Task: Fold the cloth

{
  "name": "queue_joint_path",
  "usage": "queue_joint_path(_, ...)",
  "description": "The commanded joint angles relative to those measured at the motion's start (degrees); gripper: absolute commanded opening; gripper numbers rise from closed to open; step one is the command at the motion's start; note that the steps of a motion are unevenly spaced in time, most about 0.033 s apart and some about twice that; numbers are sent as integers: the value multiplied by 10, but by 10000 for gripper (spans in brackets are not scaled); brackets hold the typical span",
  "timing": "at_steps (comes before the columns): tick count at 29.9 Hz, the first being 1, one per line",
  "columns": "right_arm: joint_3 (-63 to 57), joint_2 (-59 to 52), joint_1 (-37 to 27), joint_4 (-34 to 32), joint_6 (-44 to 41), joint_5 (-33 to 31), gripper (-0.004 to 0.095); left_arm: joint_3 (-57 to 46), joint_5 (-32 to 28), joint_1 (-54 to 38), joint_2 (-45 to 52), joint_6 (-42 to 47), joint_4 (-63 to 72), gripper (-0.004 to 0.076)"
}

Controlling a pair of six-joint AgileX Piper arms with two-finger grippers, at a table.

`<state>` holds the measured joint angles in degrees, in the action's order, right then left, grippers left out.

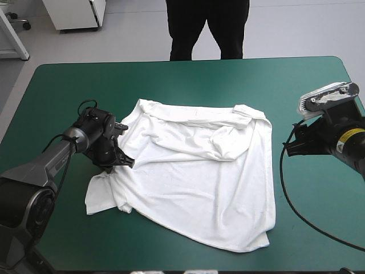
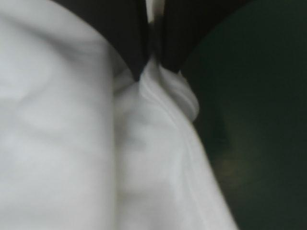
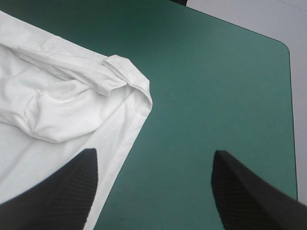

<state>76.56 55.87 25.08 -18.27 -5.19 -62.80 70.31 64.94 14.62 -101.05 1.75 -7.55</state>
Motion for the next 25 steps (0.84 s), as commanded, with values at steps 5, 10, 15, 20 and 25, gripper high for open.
queue_joint_path(5, 14, -5, 2, -11, 2, 29, 621, 34, 6, -104, 36, 35, -105, -9)
queue_joint_path(10, 14, 1, 2, 11, 3, 29, 621, 109, -1, -188, 36, 28, -112, -9)
queue_joint_path(15, 14, 12, 2, 46, 3, 29, 621, 202, -26, -253, 22, 28, -130, -9)
queue_joint_path(20, 14, 24, 2, 74, 14, 32, 607, 295, -26, -292, -14, 28, -124, -9)
queue_joint_path(25, 14, 34, 5, 89, 32, 35, 538, 363, -40, -295, -59, 23, -126, -9)
